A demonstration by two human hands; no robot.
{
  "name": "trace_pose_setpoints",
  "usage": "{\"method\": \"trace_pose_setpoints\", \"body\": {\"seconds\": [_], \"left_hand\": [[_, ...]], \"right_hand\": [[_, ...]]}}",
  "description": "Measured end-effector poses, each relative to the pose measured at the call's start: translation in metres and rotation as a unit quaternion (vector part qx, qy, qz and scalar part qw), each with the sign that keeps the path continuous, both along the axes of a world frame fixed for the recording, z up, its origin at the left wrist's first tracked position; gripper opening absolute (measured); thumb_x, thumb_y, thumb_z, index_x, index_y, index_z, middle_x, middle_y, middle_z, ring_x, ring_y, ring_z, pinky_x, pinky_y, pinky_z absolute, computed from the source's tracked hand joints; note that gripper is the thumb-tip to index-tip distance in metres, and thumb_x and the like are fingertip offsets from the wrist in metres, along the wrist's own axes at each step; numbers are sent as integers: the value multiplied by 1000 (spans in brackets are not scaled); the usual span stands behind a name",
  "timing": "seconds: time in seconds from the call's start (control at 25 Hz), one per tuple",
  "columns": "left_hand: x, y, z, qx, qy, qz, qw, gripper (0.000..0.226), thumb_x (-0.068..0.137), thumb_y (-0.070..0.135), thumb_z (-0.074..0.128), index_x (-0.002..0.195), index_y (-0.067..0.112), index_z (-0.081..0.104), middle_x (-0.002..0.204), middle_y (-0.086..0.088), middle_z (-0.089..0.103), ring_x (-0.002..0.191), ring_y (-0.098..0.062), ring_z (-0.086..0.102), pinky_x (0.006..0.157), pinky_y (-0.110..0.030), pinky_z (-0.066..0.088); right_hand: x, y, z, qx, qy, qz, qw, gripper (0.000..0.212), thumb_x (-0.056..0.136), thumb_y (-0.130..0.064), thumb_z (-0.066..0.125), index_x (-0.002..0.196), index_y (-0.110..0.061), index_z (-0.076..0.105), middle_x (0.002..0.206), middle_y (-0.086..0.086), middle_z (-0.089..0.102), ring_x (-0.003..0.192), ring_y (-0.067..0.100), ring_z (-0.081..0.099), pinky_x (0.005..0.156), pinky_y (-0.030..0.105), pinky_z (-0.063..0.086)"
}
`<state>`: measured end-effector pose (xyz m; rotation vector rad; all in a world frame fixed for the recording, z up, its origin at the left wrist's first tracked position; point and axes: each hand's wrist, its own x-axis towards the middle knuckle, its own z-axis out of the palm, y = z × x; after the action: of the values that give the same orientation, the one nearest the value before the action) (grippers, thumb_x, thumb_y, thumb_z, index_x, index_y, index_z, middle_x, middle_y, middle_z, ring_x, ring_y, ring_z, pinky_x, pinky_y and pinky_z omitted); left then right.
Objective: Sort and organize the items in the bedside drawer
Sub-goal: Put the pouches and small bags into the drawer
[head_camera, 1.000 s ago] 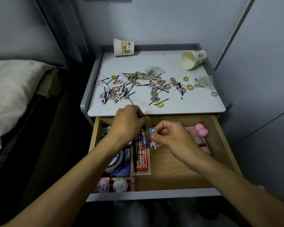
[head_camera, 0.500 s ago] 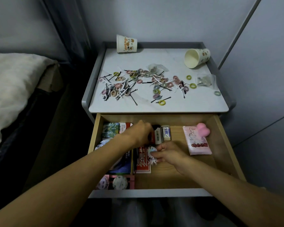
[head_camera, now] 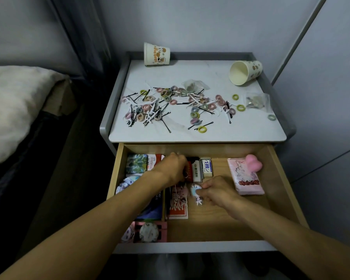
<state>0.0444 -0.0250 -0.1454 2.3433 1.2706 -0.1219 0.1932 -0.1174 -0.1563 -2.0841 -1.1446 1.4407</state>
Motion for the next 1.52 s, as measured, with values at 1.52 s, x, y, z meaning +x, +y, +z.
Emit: {"method": "trace_pose_setpoints", "body": {"seconds": [1.52], "left_hand": [[58, 118, 111, 218, -33, 201, 954, 42, 97, 39, 52, 131, 15, 48, 125, -13, 61, 111, -32, 56, 82, -40, 46]], "right_hand": [[141, 128, 94, 322, -582, 210, 717, 36, 88, -11, 50, 123, -15, 58, 115, 8, 63, 103, 26, 58, 87, 38, 44]]}}
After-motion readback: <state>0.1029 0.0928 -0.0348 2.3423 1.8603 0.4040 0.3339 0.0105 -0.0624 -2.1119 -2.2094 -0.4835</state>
